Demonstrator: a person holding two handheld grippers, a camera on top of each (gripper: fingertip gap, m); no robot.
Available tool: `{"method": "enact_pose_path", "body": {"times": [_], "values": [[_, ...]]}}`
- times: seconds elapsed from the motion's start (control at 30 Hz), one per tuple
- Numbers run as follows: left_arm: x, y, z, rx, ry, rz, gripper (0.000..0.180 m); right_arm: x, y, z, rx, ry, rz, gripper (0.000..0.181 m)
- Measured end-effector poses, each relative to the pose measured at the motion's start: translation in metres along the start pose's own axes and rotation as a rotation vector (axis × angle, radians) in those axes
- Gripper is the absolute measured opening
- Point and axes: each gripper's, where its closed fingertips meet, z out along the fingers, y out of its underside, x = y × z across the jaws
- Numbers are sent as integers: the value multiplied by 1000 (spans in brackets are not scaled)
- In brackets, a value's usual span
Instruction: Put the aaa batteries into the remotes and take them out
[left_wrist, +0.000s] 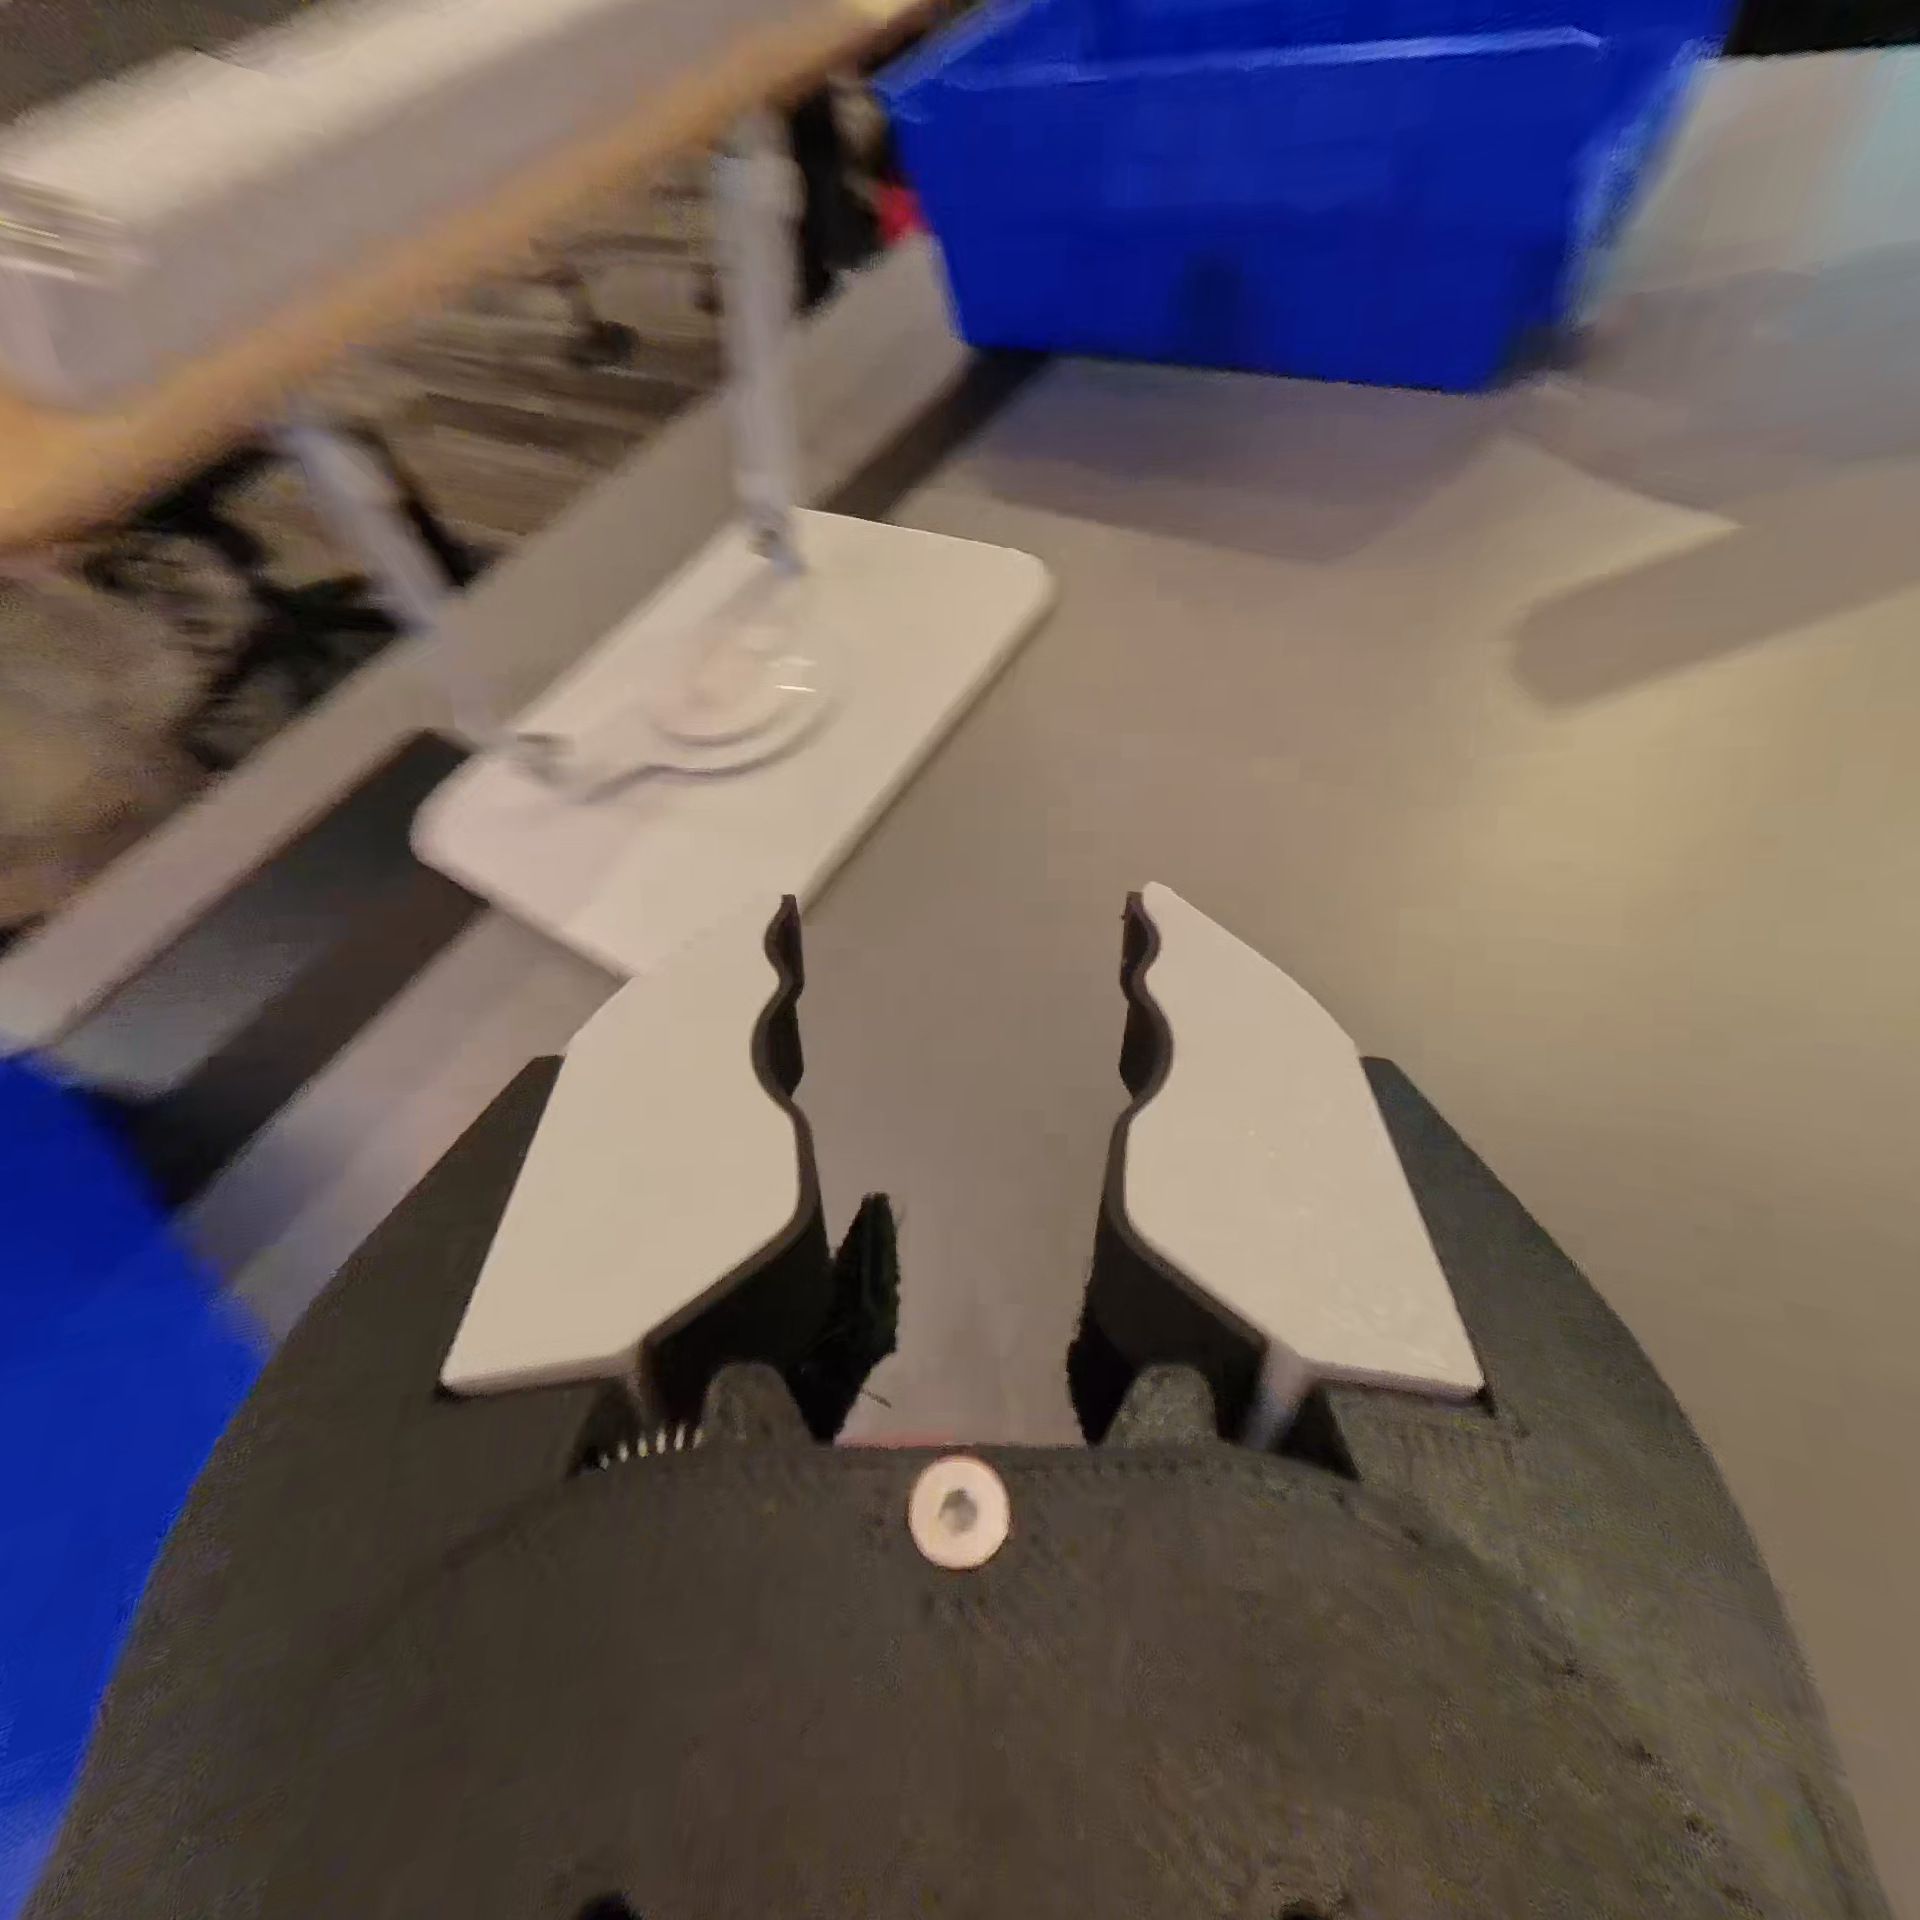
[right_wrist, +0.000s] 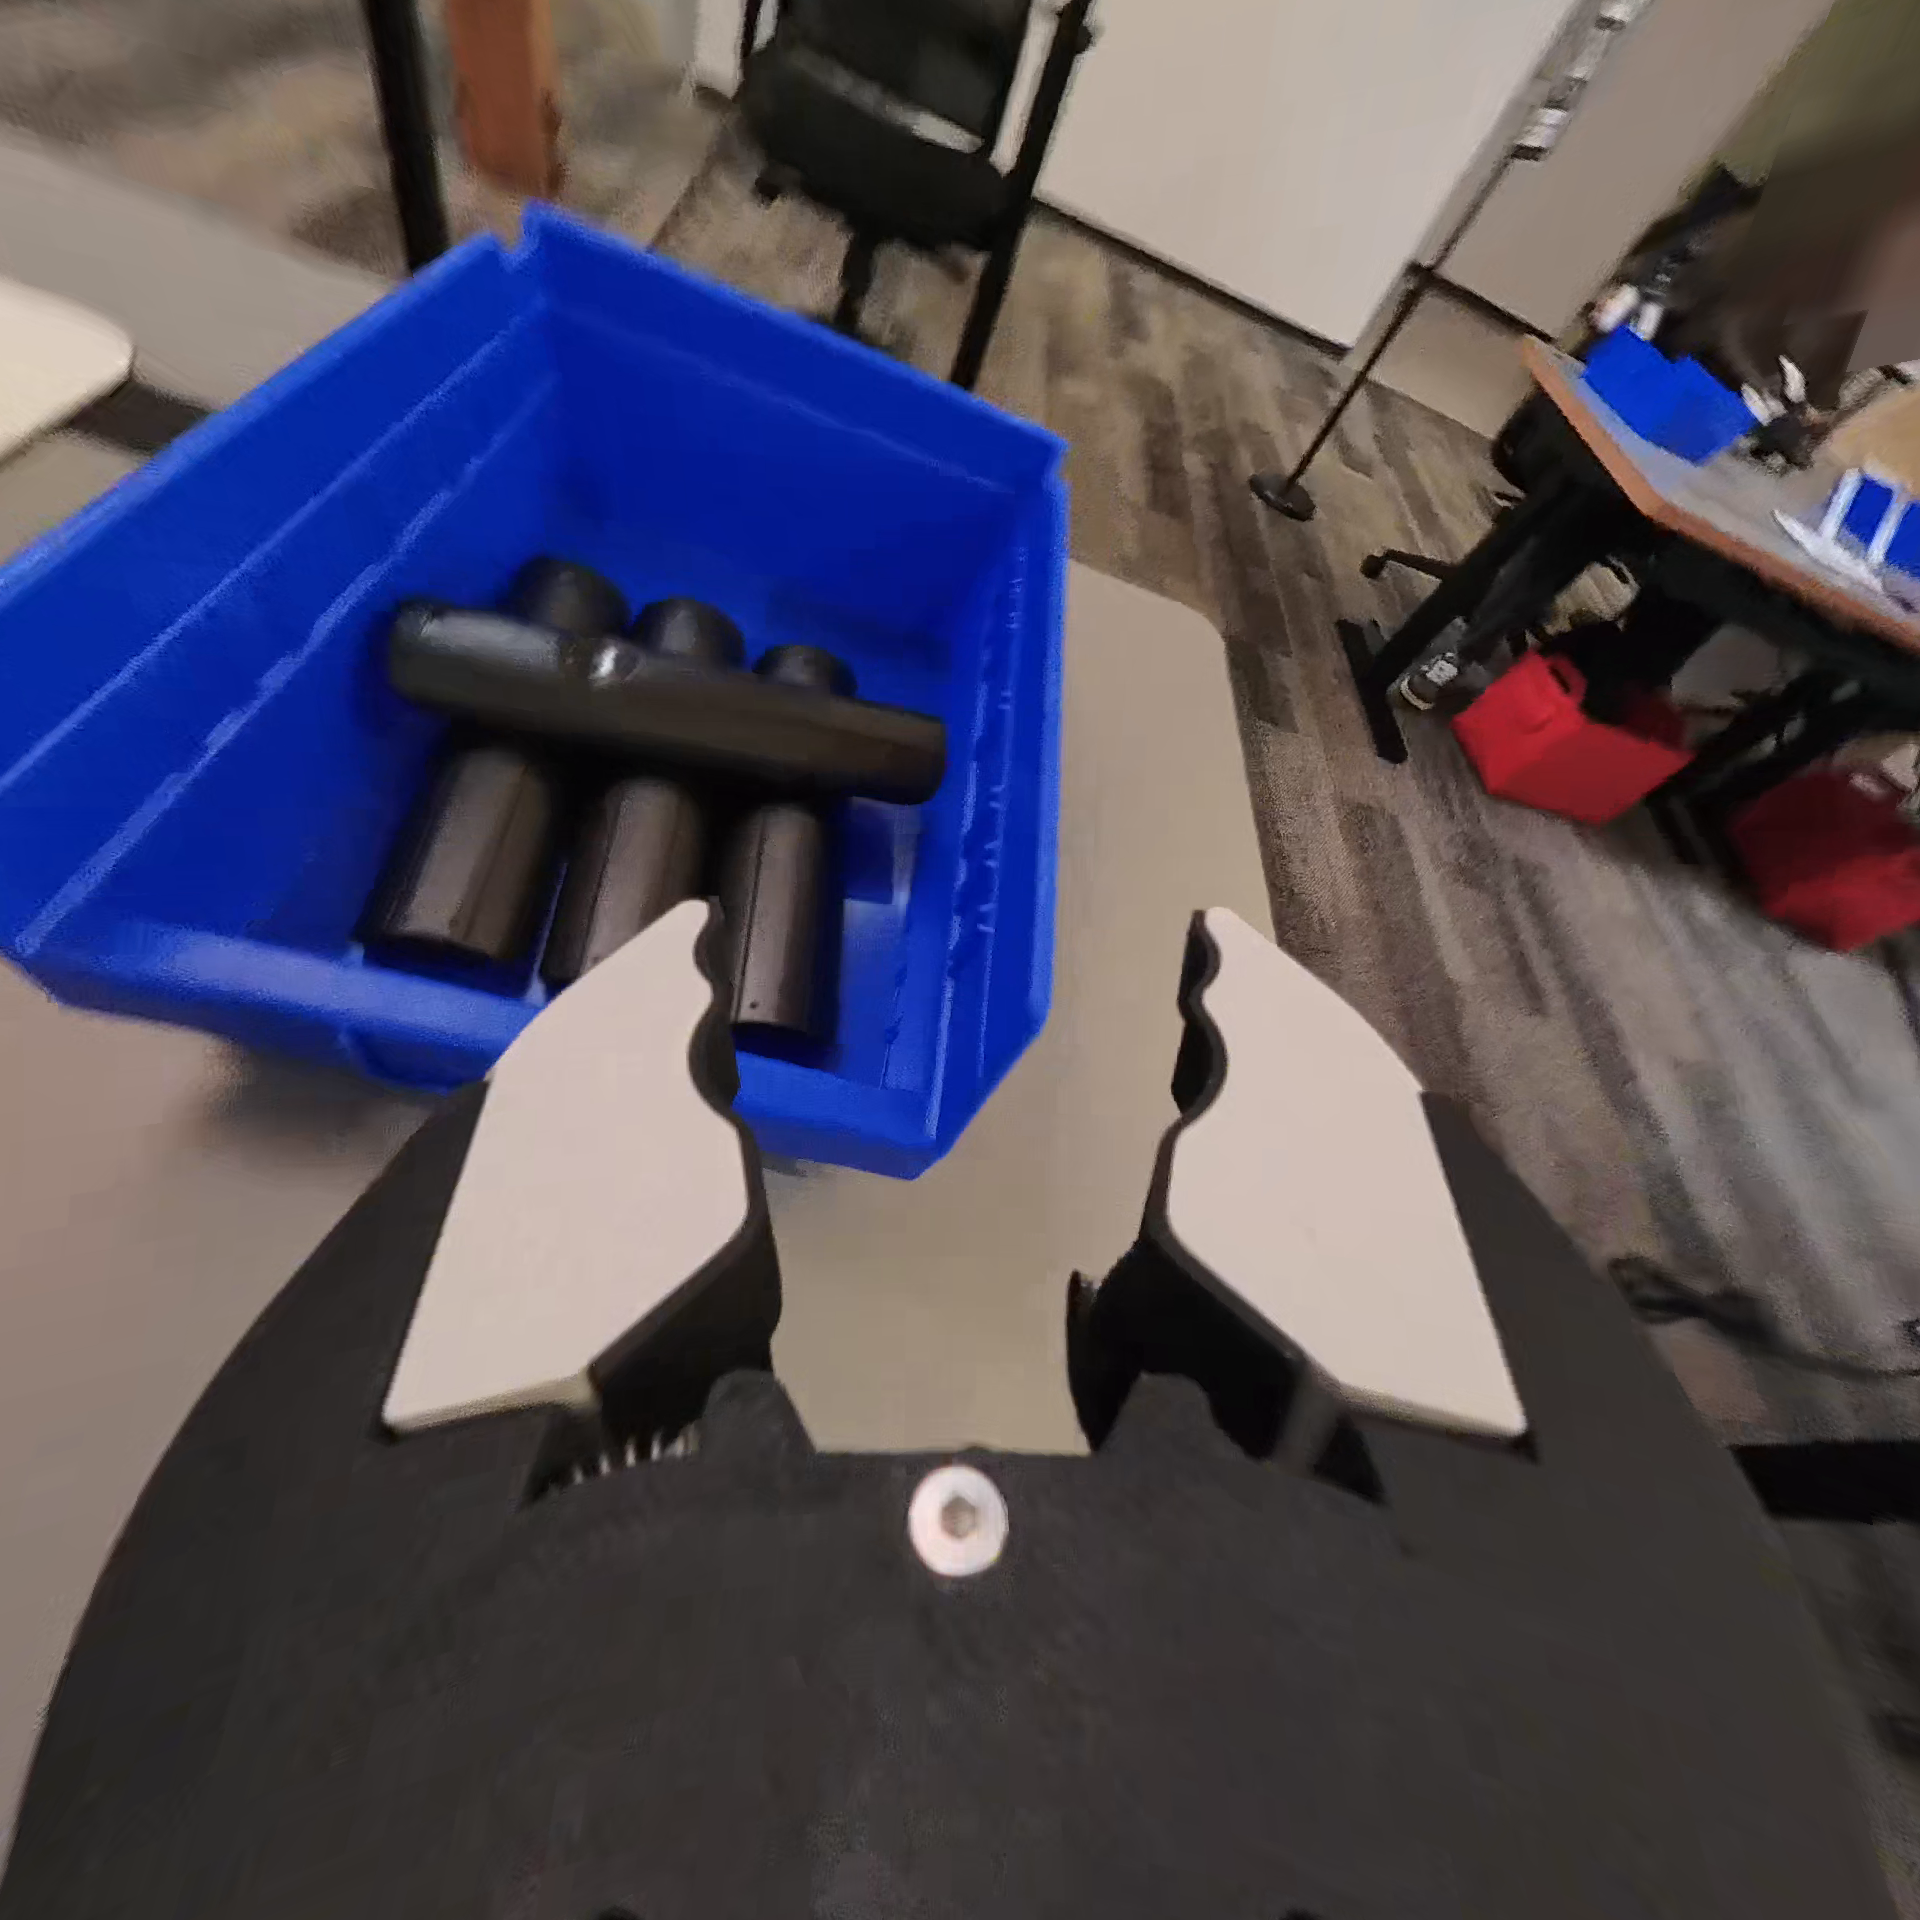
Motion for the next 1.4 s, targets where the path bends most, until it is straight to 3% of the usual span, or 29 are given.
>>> {"method": "enact_pose_path", "body": {"times": [0.17, 0.3, 0.5, 0.6, 0.7, 0.77, 0.83, 0.93, 1.0, 1.4], "values": [[-109, -17, -97, 113, -492, -20, 78, 28, 20, 15, 83, -2, 335, 84], [-177, 12, -188, 142, -816, -100, 84, 34, 30, 36, 75, -14, 368, 81], [-240, 86, -230, 113, -905, -399, 98, 30, 36, 64, 24, -21, 371, 80], [-259, 115, -223, 17, -928, -431, 101, 25, 39, 77, -18, -52, 372, 71], [-269, 135, -208, 28, -867, -535, 92, 18, 43, 87, -45, -105, 393, 55], [-274, 139, -205, 44, -852, -555, 75, 9, 37, 90, -24, -172, 402, 27], [-278, 140, -205, 63, -852, -551, 48, 3, 34, 92, -24, -212, 394, 11], [-282, 143, -207, 92, -850, -539, 15, 6, 35, 96, -41, -181, 364, 5], [-284, 147, -206, 90, -828, -556, 4, 7, 36, 97, -46, -179, 356, 5], [-250, 148, -218, 110, -661, -468, 4, 2, 45, 76, -83, -223, 278, 5]]}}
